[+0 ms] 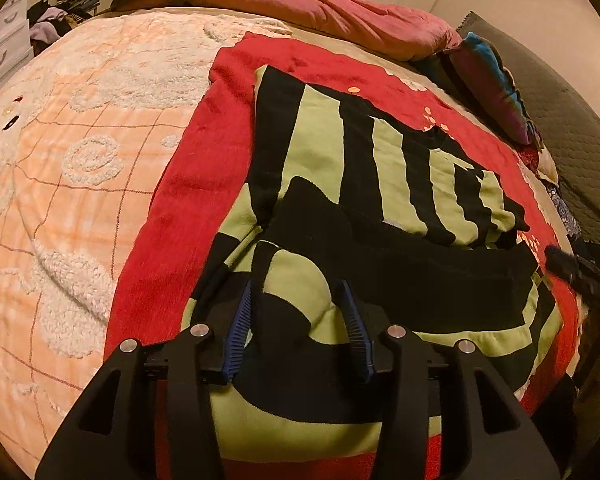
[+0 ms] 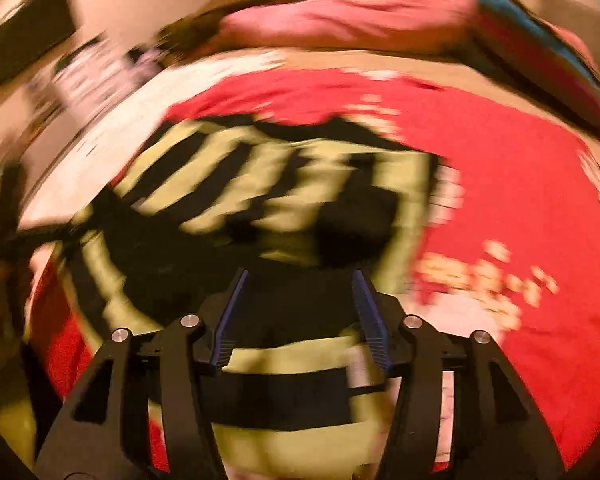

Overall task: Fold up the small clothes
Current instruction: 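Grasp the folded hem edge with both tools and smooth it flat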

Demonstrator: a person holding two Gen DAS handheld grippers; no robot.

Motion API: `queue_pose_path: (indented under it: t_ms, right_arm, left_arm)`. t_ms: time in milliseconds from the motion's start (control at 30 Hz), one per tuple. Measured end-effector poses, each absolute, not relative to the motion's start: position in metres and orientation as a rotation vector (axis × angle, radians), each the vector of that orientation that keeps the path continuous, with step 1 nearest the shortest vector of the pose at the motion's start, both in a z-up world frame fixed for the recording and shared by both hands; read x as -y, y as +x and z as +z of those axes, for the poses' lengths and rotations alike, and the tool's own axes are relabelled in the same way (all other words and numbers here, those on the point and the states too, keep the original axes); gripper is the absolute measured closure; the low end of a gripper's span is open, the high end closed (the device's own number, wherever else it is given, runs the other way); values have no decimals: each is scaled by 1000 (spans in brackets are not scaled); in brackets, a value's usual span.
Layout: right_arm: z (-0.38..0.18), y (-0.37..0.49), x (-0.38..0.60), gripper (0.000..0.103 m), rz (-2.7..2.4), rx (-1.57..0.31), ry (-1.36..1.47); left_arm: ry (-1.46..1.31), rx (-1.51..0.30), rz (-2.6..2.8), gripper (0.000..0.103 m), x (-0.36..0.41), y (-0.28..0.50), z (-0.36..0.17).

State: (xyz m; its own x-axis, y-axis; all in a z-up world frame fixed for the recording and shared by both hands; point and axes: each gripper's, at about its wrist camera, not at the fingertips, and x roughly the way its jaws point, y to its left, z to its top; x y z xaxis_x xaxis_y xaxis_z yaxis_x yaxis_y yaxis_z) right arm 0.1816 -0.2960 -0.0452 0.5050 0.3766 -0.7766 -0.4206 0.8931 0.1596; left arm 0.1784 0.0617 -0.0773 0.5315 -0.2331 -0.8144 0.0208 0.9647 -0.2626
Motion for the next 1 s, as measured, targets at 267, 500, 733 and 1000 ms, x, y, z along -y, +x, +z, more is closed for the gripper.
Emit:
queue_pose_path:
  t_ms: [267, 500, 733, 1000]
  right_arm:
    - [-92, 199, 280, 54, 372, -1095, -58]
    - [-96, 182, 270, 54, 406, -1056, -122]
    - [-96, 179, 264, 100, 407, -1038, -152]
    - [-54, 179, 342, 100, 370, -912, 247]
  left_arm:
    - [-233, -1005, -156, 57, -60, 175, -79]
    - [-256, -1005, -151, 54, -61, 175, -80]
    - [-268, -1009, -145, 52, -62, 172, -81]
    - [-286, -1007, -139, 52, -67, 172, -84]
